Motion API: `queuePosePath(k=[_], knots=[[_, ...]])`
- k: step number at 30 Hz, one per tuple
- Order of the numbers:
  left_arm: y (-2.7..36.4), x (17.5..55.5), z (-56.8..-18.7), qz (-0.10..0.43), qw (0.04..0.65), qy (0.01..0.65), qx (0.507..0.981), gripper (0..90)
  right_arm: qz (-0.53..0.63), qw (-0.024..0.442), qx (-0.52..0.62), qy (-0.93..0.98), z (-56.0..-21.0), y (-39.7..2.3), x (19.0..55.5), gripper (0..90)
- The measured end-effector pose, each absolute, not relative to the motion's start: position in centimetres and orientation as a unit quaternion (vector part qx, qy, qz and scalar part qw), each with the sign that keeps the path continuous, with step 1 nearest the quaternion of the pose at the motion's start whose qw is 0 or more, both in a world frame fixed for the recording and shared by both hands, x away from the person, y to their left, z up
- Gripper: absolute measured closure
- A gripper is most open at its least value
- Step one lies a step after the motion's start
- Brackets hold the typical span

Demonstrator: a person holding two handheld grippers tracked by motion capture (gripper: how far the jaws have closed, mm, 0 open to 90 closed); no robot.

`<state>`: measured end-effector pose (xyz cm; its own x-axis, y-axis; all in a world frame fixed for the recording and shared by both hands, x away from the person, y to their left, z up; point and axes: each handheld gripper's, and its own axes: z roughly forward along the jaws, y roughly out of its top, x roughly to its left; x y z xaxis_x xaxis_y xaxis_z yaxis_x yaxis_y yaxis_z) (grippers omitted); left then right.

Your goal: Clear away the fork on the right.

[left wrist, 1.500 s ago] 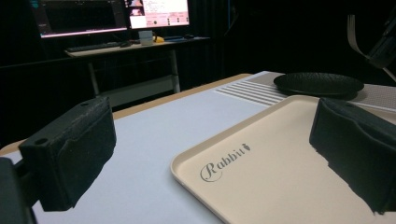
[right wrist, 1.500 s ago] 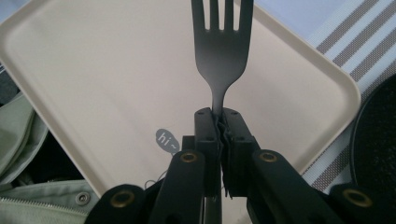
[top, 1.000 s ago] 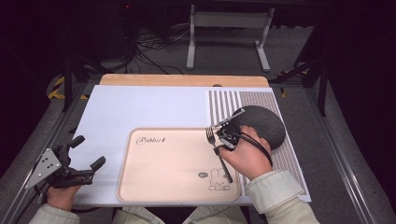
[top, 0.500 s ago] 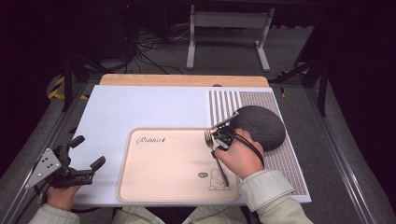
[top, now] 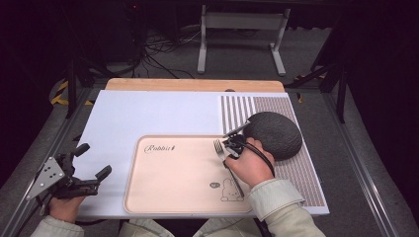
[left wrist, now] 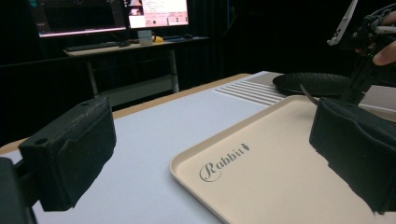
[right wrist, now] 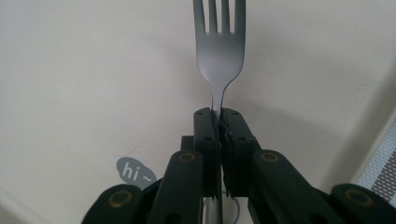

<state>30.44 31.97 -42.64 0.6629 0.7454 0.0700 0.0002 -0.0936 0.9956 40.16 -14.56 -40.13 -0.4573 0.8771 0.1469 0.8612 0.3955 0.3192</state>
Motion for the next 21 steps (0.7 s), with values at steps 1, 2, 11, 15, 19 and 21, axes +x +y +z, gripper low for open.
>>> queuePosePath(k=[1,2,11,15,19,21], knots=[[32.0,30.4,-42.6,0.303,0.614,0.277,0.674,1.2,0.173,0.023,0.521,0.835,-40.4,-14.6,40.3,85.9],[32.0,30.4,-42.6,0.303,0.614,0.276,0.674,1.3,0.172,0.024,0.521,0.836,-40.5,-14.6,40.3,85.8],[32.0,30.4,-42.6,0.303,0.614,0.276,0.675,1.2,0.163,0.023,0.523,0.836,-41.2,-14.8,40.5,85.7],[32.0,30.4,-42.6,0.303,0.614,0.276,0.675,1.3,0.16,0.023,0.524,0.836,-41.3,-14.8,40.6,85.7],[31.9,30.4,-42.6,0.303,0.613,0.275,0.675,1.3,0.155,0.024,0.524,0.837,-41.4,-14.7,40.6,85.7],[32.0,30.4,-42.6,0.303,0.613,0.275,0.675,1.3,0.153,0.025,0.523,0.838,-41.5,-14.7,40.6,85.6]])
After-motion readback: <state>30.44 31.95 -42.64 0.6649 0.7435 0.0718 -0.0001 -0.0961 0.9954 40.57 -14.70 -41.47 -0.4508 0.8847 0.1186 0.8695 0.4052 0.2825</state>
